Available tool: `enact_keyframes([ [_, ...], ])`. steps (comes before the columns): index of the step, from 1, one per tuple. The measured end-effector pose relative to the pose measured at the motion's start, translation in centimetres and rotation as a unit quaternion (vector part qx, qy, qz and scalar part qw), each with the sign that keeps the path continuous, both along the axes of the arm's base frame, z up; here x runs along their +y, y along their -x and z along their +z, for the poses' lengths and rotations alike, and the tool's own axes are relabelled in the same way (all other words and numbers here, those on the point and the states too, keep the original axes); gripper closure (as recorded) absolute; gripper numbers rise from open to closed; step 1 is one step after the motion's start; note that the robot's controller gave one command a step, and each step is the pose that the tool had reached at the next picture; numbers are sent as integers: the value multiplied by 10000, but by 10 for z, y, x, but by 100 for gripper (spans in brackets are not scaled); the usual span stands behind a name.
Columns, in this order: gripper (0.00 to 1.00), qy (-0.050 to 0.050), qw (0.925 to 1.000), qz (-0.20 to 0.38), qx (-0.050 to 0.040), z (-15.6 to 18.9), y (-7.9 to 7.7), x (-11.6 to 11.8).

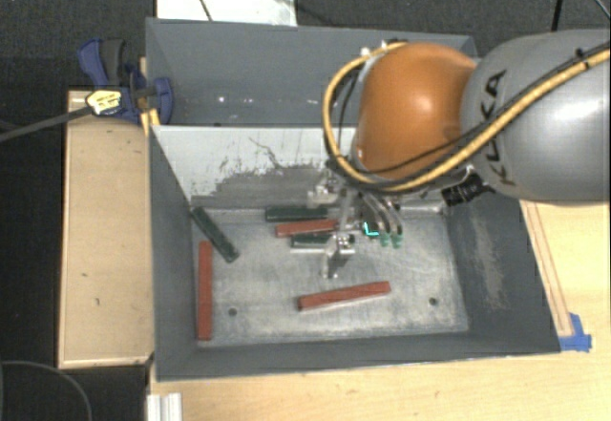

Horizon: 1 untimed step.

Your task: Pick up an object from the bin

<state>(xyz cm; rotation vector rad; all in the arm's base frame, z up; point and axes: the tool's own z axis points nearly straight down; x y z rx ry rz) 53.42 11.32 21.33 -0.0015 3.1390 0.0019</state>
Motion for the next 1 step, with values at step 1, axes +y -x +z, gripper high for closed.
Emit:
enact_keyframes([
  [1, 0, -7, 10000, 70, -40, -40, 10, -3],
])
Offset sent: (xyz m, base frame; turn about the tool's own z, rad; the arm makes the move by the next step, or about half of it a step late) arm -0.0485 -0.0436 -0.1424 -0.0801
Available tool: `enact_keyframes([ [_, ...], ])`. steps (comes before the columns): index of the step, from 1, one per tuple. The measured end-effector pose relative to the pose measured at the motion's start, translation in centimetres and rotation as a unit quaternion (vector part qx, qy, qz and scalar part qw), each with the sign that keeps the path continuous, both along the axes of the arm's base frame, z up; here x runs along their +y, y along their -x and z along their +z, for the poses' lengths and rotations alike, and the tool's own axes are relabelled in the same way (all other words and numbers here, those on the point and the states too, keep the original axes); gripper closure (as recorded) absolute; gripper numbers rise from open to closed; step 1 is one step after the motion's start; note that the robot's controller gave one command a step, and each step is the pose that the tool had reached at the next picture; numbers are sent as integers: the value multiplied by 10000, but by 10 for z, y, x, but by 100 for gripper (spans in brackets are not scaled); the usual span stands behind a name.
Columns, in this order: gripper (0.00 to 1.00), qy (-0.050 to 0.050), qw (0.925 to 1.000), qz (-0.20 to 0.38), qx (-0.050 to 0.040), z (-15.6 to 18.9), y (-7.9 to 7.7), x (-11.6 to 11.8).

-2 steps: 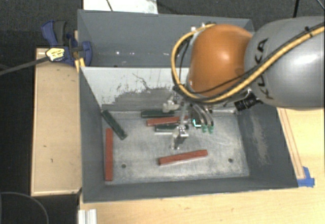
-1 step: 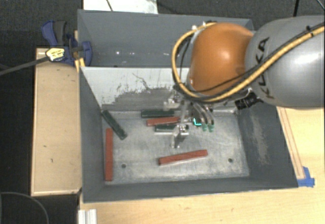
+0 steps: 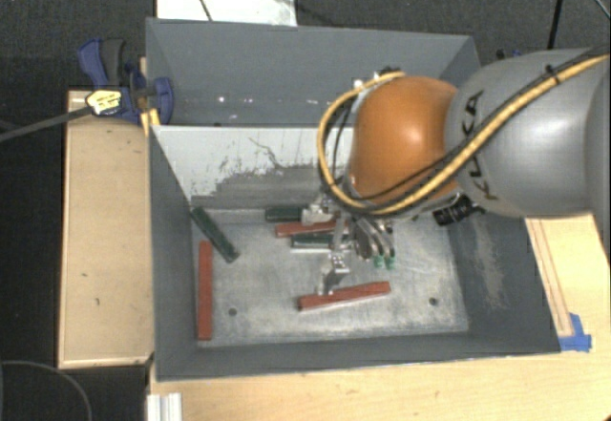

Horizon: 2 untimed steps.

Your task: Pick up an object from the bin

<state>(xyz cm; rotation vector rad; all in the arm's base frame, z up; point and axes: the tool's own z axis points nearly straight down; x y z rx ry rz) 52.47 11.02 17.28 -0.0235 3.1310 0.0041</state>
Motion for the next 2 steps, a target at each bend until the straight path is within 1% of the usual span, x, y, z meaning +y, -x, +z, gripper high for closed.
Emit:
enact_keyframes([
  [1, 100, 7, 9995, 317, 33, -99, 37, -40],
  [2, 100, 7, 9995, 308, 33, -99, 37, -40],
])
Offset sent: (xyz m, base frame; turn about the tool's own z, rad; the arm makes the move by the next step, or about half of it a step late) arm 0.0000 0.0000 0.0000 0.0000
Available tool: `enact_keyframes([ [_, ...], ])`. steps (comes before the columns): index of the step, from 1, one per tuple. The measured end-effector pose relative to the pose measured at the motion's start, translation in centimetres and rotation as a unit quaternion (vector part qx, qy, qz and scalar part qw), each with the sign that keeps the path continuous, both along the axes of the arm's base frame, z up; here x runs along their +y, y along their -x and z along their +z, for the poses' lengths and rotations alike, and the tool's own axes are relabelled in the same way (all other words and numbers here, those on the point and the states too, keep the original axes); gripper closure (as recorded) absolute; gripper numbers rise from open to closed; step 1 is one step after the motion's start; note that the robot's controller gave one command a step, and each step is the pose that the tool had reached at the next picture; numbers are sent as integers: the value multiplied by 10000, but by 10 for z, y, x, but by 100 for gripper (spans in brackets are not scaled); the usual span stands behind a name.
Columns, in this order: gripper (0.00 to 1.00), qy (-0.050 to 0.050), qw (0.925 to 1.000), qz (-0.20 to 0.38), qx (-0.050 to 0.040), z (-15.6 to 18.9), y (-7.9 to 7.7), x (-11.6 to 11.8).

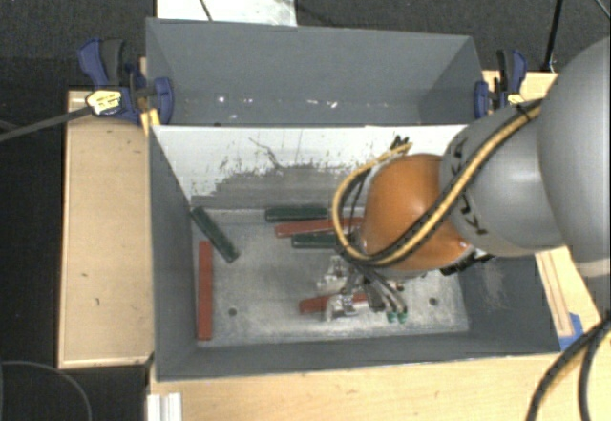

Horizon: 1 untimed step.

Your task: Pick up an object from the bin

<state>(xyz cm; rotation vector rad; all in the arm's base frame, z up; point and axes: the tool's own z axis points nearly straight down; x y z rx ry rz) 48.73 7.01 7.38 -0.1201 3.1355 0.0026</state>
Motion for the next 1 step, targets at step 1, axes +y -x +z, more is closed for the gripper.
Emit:
enact_keyframes([
  [1, 100, 4, 10000, 49, 8, 131, -2, 12],
])
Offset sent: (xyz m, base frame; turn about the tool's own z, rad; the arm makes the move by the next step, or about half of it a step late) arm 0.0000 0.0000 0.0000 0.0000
